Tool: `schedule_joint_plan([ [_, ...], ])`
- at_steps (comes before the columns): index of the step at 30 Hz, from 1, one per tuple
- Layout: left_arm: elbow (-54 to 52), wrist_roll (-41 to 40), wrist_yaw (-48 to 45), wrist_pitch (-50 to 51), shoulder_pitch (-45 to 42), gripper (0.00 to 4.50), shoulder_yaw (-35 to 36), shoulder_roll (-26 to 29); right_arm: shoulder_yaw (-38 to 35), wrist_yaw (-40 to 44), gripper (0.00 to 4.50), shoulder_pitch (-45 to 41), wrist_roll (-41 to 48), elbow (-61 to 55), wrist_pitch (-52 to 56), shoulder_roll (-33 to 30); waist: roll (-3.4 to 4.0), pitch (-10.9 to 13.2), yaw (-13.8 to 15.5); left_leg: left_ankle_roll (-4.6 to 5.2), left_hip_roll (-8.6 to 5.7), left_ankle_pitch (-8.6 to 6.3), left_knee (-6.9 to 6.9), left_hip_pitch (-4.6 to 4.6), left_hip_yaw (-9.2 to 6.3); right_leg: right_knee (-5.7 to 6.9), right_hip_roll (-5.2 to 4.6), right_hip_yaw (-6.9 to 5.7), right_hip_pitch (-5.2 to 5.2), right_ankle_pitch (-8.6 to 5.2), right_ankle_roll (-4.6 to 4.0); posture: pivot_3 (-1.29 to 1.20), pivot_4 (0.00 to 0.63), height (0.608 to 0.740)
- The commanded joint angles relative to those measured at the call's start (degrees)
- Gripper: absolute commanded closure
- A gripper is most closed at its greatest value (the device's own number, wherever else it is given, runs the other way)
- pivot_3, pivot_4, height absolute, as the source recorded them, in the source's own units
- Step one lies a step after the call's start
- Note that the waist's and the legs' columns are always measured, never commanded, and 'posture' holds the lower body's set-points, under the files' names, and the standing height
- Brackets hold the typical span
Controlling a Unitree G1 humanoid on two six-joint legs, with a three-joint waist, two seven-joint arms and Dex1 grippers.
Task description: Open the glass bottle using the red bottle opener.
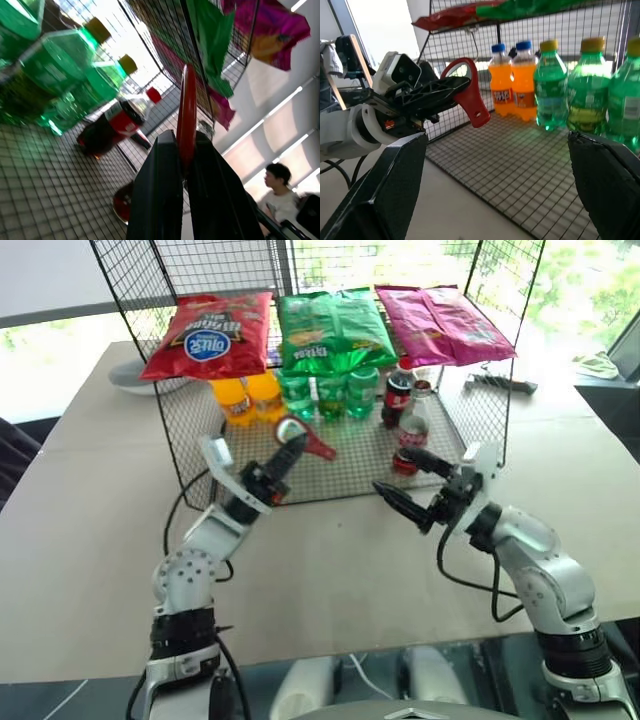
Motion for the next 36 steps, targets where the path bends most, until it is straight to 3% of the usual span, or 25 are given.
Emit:
schedule_joint_plan([
  [1,-2.8,-0.2,-3.9,3.0,-0.8,4.45,-2.7,2.5,1.5,-2.7,0.0,-3.7,5.8,-5.2,15.7,-4.1,0.02,0.0,-0.3,0.0,0.01,0.0,-0.01,0.0,0.0,0.0,0.0,0.01,0.0,0.0,0.0,0.0,0.15,0.74],
  [6,-1.8,1.1,-6.8,4.9,-3.3,4.45,-5.7,3.7,2.2,-3.2,0.0,-9.3,12.1,-4.0,28.4,-5.7,0.0,0.0,-0.8,0.0,0.01,0.0,-0.04,-0.02,0.0,-0.03,0.0,0.01,0.0,0.0,-0.01,0.0,0.15,0.74],
  [12,-1.2,1.0,-12.3,8.4,-4.5,4.45,-8.0,6.2,-0.6,-4.7,0.0,-16.1,20.4,-0.2,36.3,-0.3,-0.01,0.0,-1.4,0.01,0.02,-0.01,-0.07,-0.09,0.0,-0.12,0.0,0.02,-0.04,0.0,-0.01,0.0,0.15,0.74],
  [17,-0.8,1.7,-15.0,9.6,-4.3,4.45,-8.6,7.5,-1.2,-3.2,0.0,-18.3,23.2,0.9,38.6,-0.7,0.0,0.0,-1.3,0.01,0.01,0.0,-0.08,-0.26,-0.05,-0.19,-0.03,-0.03,-0.24,0.0,-0.01,0.0,0.15,0.74],
  [21,-0.1,3.4,-15.9,8.6,-4.1,4.5,-8.6,7.5,-1.0,-1.8,1.16,-18.3,24.5,0.2,39.8,-2.1,0.0,0.0,-1.3,0.01,-0.02,0.0,-0.06,-0.38,-0.05,-0.18,-0.06,-0.03,-0.35,0.0,0.0,0.0,0.15,0.74],
  [28,1.1,4.5,-16.6,7.9,-4.4,4.5,-8.6,6.9,0.6,-0.6,4.3,-17.3,24.1,-0.7,39.8,-3.7,-0.03,0.0,-1.4,0.01,-0.02,0.01,0.08,-0.91,-0.04,-0.01,-0.07,-0.02,-0.84,0.01,0.0,0.0,0.15,0.74],
  [34,1.7,5.4,-16.2,6.3,-4.8,4.5,-7.9,5.3,1.5,-0.3,4.42,-15.9,23.3,-1.6,40.4,-5.1,-0.04,0.0,-1.3,0.01,-0.03,0.01,0.09,-0.98,-0.04,-0.01,-0.09,-0.02,-0.89,0.01,0.0,0.0,0.15,0.74],
  [36,1.6,6.2,-16.5,5.0,-5.0,3.78,-7.6,4.7,1.5,-0.9,4.5,-15.5,22.5,-1.3,39.8,-5.1,-0.04,0.0,-1.3,0.01,-0.04,0.02,0.1,-0.98,-0.04,0.0,-0.09,-0.02,-0.89,0.01,0.0,0.0,0.15,0.74],
])
